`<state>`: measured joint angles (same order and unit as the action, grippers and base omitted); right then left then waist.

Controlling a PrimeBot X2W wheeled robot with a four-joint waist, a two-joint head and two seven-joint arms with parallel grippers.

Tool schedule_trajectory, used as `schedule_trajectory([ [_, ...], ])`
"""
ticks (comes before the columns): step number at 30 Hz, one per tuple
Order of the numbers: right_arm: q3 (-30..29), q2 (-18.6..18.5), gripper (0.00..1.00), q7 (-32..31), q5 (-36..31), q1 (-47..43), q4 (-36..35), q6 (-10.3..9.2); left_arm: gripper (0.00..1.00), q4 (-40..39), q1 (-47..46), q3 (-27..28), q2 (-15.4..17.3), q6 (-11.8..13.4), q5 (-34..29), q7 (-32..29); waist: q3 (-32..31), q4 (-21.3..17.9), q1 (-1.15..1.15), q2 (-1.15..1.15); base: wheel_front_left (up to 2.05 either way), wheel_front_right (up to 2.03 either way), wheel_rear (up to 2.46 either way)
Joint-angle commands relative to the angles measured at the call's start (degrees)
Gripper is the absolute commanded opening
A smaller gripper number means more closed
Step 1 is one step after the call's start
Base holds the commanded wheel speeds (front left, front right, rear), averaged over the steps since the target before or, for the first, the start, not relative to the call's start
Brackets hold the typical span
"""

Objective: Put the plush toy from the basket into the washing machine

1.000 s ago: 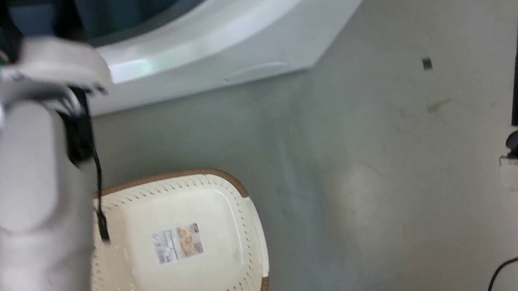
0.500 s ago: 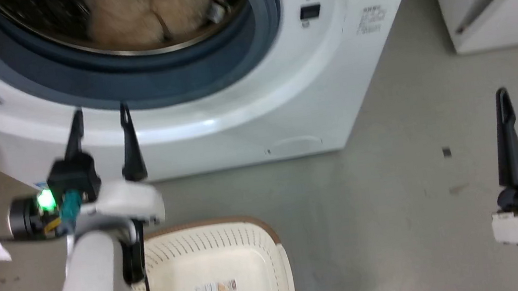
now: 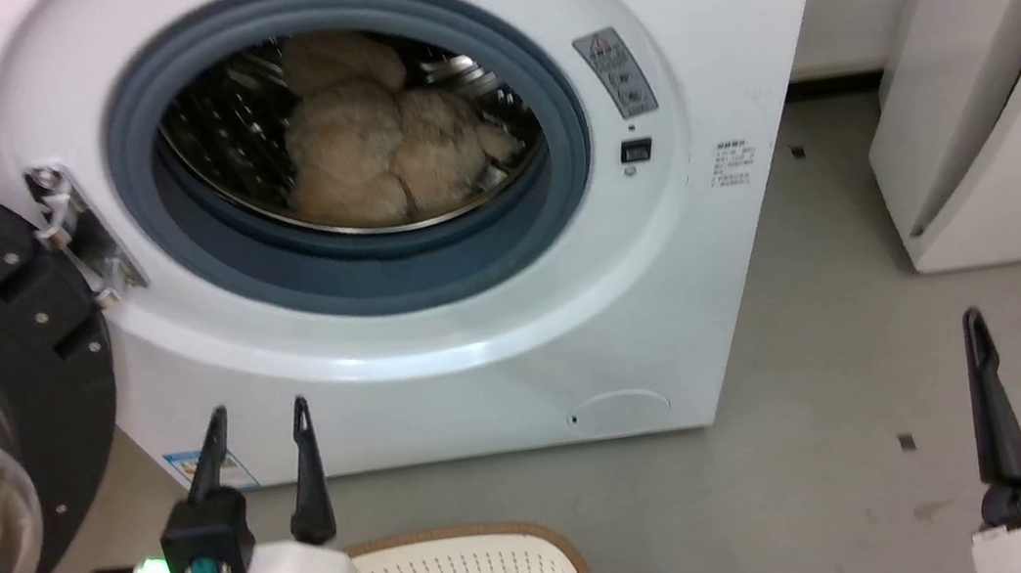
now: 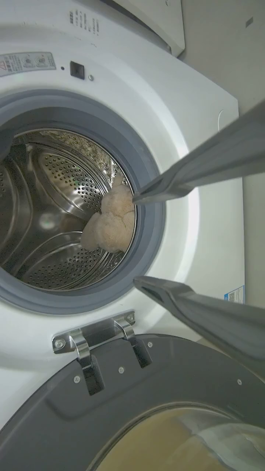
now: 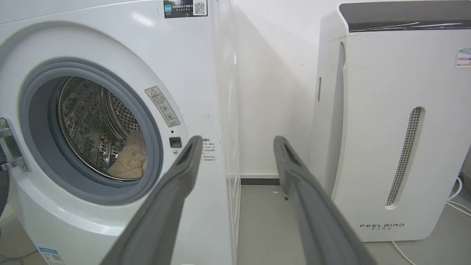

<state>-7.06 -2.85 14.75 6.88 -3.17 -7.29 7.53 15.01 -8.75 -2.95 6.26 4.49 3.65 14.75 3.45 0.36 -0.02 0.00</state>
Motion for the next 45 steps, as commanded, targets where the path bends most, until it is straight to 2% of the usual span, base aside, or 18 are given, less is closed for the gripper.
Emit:
schedule_trajectory([
  [1,-0.04,-0.03,1.00,0.25,-0.57,-0.89,0.26,-0.04,1.00,-0.57,0.98,0.21,-0.15,0.03,-0.15,0.25,-1.50,0.57,0.02,0.00,0.00,0.00,0.00],
  [8,0.08,-0.03,1.00,0.25,-0.40,-3.02,0.70,-0.04,1.00,-3.30,4.96,0.65,-1.40,0.24,-0.74,0.25,-3.18,0.93,0.02,0.00,0.00,0.00,0.00],
  [9,0.04,0.00,0.00,-0.01,0.04,-2.35,0.52,0.00,0.00,-2.91,4.40,0.38,-1.40,0.10,-0.53,-0.03,-3.18,0.92,0.02,0.00,0.00,0.00,0.00],
  [45,1.98,-0.01,0.00,-4.15,-1.83,-0.79,2.41,-0.01,0.00,-6.27,5.62,1.02,-1.97,-1.19,-1.40,-4.19,-3.27,0.56,0.02,0.00,0.00,0.00,0.00],
])
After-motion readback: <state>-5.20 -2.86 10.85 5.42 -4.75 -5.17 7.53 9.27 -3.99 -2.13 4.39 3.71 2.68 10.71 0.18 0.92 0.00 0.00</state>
